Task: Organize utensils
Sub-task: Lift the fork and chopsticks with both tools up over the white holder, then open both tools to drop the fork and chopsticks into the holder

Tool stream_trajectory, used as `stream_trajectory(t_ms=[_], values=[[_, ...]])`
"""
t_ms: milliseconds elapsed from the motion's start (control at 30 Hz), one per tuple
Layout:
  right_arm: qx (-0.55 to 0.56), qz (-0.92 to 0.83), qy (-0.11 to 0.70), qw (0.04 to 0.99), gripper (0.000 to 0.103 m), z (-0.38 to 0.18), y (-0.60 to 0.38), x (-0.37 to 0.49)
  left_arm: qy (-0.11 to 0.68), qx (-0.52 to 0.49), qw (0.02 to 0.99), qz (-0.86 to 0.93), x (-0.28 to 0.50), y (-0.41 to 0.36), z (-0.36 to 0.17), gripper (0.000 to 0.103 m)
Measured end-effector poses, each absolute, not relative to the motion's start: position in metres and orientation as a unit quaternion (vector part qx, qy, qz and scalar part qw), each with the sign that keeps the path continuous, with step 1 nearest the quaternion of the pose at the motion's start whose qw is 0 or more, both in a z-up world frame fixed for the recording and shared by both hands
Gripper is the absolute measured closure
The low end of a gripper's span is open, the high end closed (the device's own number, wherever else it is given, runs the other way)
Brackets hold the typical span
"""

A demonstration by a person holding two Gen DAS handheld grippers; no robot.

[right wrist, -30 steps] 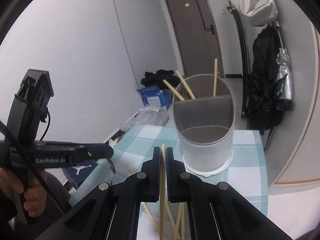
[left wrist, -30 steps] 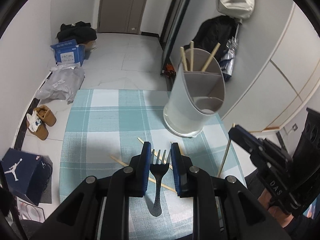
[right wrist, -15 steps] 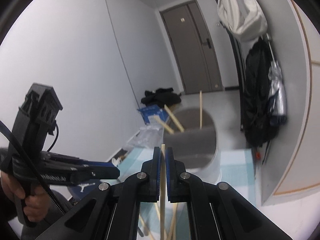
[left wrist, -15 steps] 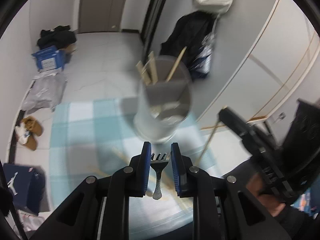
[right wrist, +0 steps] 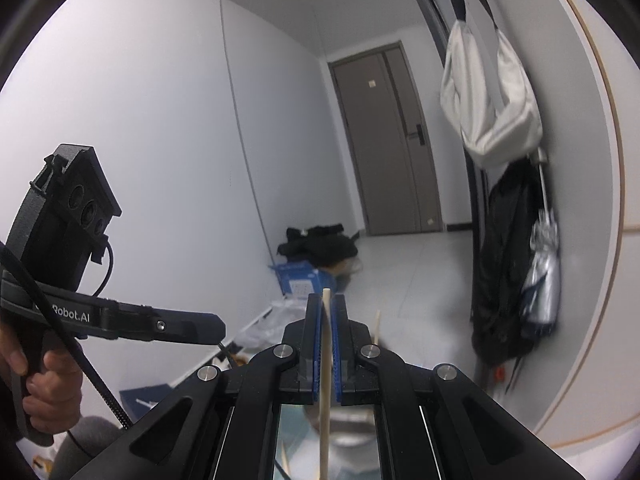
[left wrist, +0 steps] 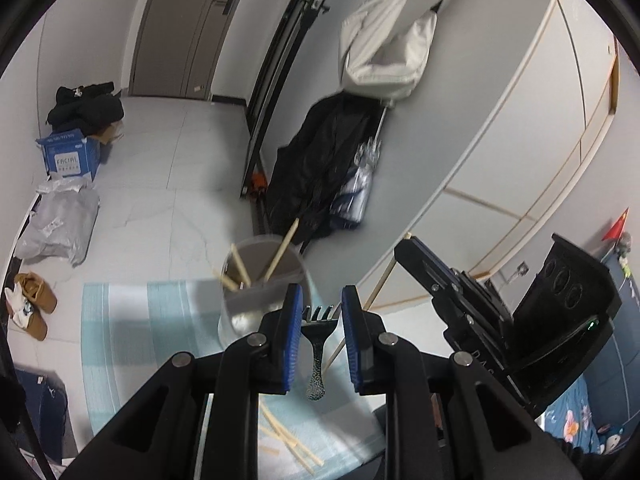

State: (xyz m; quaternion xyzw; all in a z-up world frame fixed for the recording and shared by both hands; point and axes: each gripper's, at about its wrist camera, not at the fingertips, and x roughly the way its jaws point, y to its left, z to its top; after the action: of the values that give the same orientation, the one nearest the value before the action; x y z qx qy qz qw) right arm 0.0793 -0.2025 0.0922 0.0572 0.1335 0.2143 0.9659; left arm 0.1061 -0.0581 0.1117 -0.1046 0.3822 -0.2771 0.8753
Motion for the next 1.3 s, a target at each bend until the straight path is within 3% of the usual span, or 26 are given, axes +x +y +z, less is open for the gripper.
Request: stream_trajectory(t_ms=[233,567,1300], values=[[0.052,0.214,0.113,0.969,0.099,0.123,-0.205,0.113,0.348,-0.137,0.888,-0.266,0.133,-0.051,0.133,0.087],[0.038,0.216,0.091,0.971,0.099,0.142,-0.205,0.16,0.349,-0.148,0.896,-0.231,0.176,-0.045,0.121,0.087],[-0.002,0.208,0.096,0.973,0.099,0.085,-0.193,0.193,0.373,-0.107,0.894,-0.224,0.202,-0.048,0.086,0.087]])
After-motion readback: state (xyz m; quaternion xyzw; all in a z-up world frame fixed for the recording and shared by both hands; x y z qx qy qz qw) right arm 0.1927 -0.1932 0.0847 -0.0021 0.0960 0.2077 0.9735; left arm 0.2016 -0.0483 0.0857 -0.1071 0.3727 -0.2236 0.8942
